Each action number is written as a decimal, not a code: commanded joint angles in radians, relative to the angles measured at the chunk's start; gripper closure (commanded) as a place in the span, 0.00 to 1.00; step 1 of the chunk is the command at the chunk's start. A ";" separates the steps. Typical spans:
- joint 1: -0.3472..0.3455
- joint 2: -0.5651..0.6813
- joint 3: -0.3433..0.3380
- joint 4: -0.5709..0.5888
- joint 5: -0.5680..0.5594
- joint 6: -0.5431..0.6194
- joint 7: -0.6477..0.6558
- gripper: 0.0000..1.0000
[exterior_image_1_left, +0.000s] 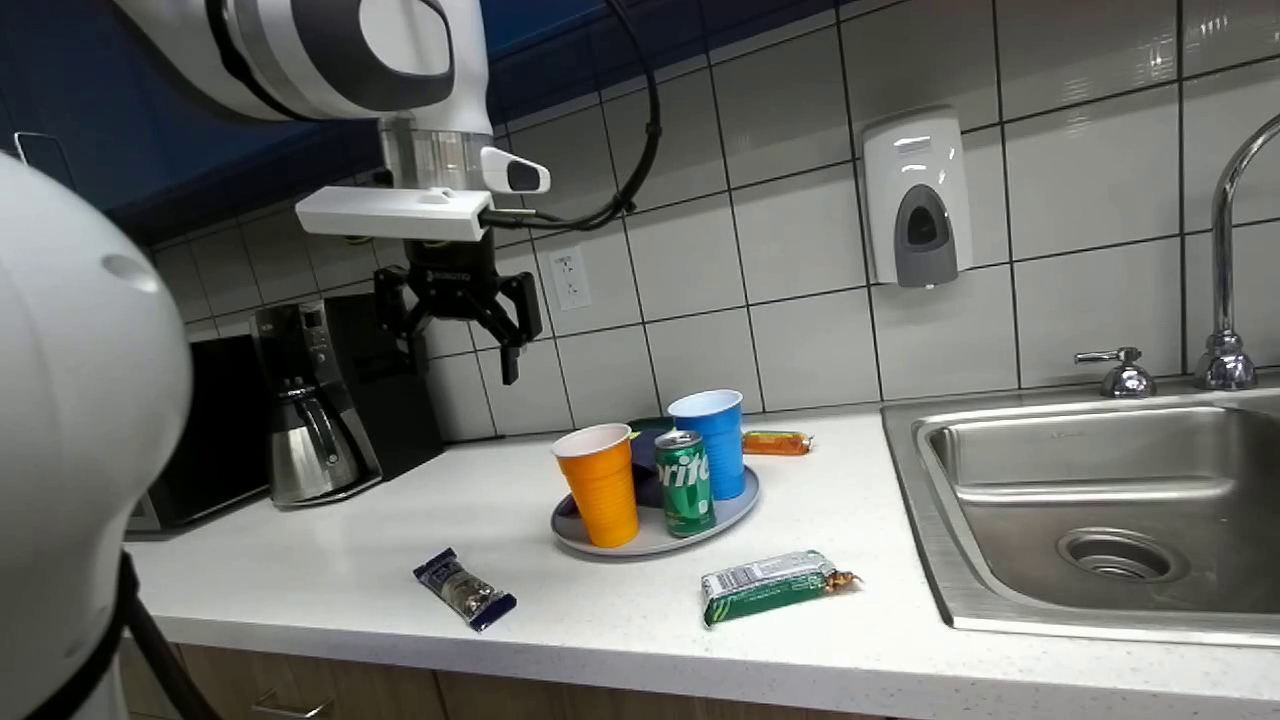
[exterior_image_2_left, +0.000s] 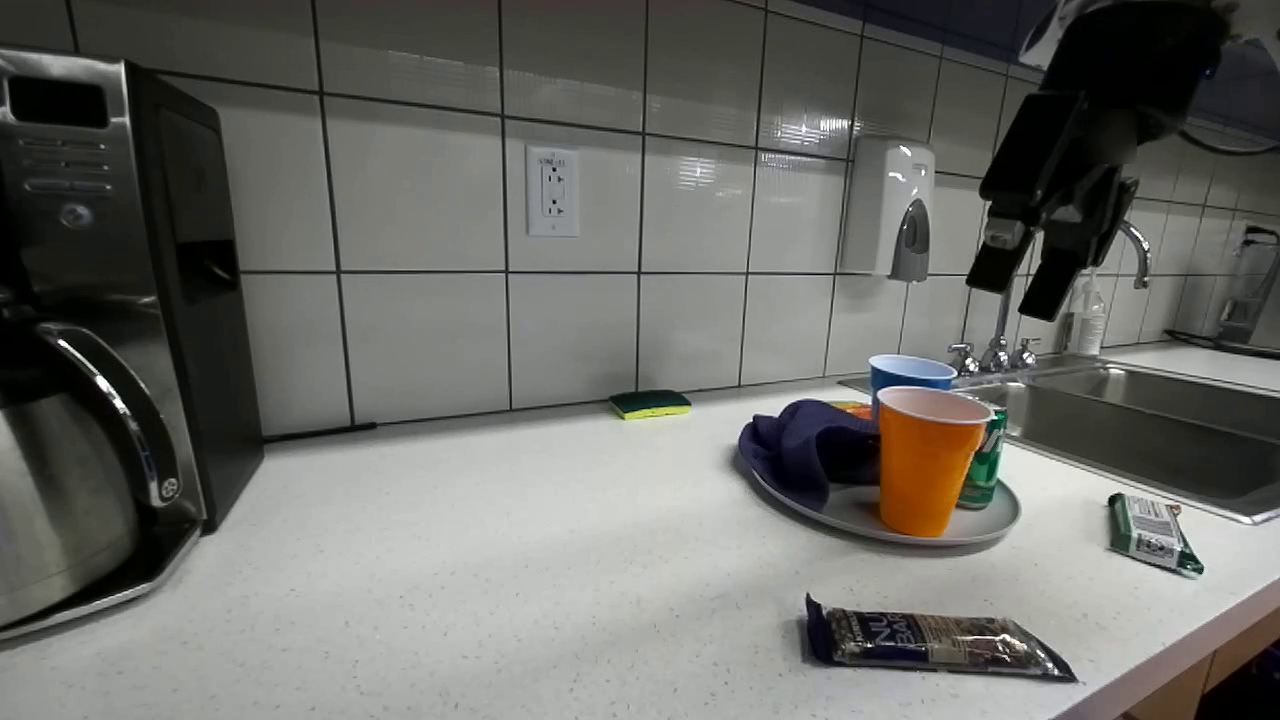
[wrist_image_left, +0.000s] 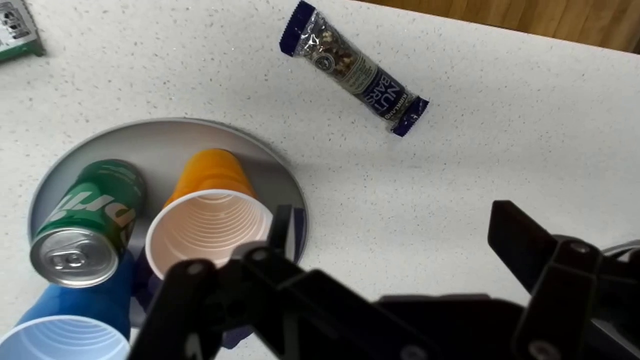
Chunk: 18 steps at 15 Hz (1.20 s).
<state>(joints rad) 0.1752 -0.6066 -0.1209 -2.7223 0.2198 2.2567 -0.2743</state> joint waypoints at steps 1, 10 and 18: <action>-0.021 0.076 0.005 0.041 -0.025 0.031 -0.049 0.00; -0.016 0.291 0.009 0.097 -0.044 0.213 -0.105 0.00; -0.026 0.471 0.027 0.192 -0.030 0.291 -0.145 0.00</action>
<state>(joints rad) 0.1711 -0.2011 -0.1176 -2.5840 0.1837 2.5401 -0.3831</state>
